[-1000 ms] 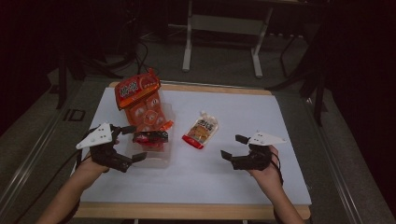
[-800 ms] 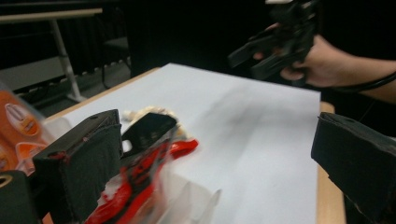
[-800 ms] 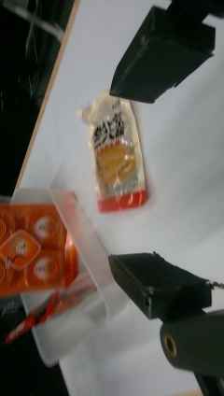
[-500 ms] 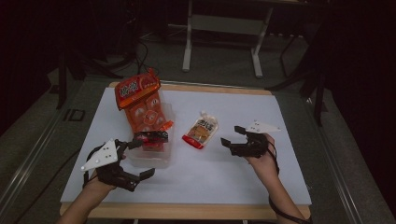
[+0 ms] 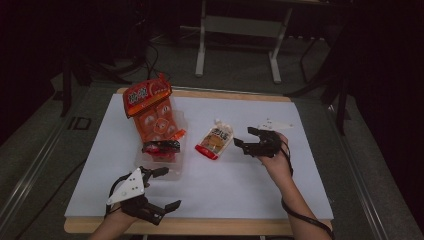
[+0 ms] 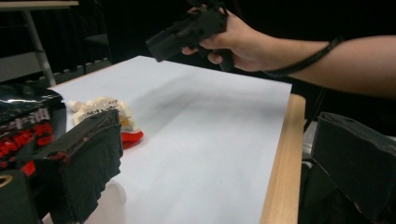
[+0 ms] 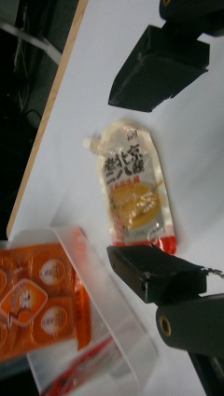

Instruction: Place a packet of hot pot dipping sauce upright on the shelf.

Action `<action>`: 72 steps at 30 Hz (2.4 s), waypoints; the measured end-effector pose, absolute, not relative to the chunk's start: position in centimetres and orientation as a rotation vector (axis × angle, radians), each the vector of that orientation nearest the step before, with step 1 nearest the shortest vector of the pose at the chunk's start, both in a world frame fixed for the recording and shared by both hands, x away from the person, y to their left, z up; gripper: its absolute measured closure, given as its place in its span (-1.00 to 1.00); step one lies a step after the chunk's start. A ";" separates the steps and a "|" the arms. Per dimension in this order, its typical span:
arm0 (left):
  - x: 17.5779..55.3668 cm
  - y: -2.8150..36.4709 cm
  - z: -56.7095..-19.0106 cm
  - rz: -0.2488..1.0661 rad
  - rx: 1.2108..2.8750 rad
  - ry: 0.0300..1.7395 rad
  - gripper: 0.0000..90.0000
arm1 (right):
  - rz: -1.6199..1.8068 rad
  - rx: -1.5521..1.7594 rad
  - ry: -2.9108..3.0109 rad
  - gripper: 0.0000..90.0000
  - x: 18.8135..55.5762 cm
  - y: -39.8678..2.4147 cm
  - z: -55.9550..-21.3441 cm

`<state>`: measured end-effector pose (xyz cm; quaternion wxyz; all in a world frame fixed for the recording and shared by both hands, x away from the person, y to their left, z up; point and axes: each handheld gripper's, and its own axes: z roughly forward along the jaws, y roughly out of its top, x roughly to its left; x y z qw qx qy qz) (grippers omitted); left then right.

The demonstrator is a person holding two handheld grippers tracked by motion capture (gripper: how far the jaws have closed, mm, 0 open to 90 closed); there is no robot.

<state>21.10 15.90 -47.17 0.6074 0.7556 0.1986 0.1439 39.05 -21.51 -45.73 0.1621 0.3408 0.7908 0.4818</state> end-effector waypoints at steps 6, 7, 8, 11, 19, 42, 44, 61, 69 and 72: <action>20.8 15.6 -48.1 0.320 1.726 0.489 -0.94 | 1.347 1.011 2.256 -0.47 40.8 -21.2 -46.4; 20.8 15.5 -48.3 0.315 1.731 0.492 -0.94 | 1.340 1.017 2.256 -0.46 41.1 -21.2 -46.5; 20.7 15.4 -48.5 0.321 1.737 0.493 -0.94 | 1.339 1.026 2.262 -0.40 41.3 -21.1 -46.6; 20.5 15.1 -48.9 0.326 1.748 0.496 -0.94 | 1.321 1.042 2.265 -0.35 42.1 -20.9 -47.1; 20.1 14.7 -49.6 0.320 1.748 0.467 -0.94 | 1.303 1.108 2.275 -0.13 43.9 -20.2 -48.3; 20.2 15.3 -50.3 0.322 1.768 0.495 -0.92 | 1.157 1.225 2.297 0.09 47.7 -18.7 -51.6; 20.3 15.4 -50.4 0.321 1.769 0.500 -0.92 | 1.136 1.226 2.301 0.09 47.9 -18.6 -51.8; 20.5 15.5 -50.6 0.298 1.768 0.508 -0.89 | 1.000 1.195 2.330 0.14 48.3 -16.8 -53.7; 20.4 15.5 -50.4 0.310 1.772 0.497 -0.89 | 0.991 1.164 2.364 0.74 47.9 -16.3 -53.5; 20.3 15.4 -50.4 0.314 1.776 0.491 -0.89 | 0.989 1.182 2.375 0.95 47.7 -15.9 -53.4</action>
